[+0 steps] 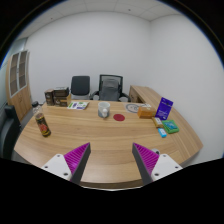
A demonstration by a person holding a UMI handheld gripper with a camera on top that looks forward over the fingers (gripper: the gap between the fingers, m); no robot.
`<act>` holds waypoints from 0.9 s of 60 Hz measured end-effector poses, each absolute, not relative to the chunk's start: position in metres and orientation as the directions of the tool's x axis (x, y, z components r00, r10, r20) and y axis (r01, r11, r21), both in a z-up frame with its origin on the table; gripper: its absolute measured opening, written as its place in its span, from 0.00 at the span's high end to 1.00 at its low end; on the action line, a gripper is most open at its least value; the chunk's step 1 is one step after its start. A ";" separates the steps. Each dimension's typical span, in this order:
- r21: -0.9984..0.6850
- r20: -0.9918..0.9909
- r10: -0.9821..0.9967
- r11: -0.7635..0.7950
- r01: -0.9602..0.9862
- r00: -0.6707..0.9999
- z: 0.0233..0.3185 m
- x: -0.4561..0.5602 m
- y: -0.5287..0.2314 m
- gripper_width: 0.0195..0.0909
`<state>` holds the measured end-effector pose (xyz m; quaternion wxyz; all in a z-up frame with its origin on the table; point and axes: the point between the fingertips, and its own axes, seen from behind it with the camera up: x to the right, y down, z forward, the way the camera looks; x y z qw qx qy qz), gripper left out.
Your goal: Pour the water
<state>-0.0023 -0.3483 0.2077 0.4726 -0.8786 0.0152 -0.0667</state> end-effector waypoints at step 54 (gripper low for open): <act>-0.846 -0.044 0.076 -0.534 0.004 0.996 0.111 -0.346 -0.266 0.07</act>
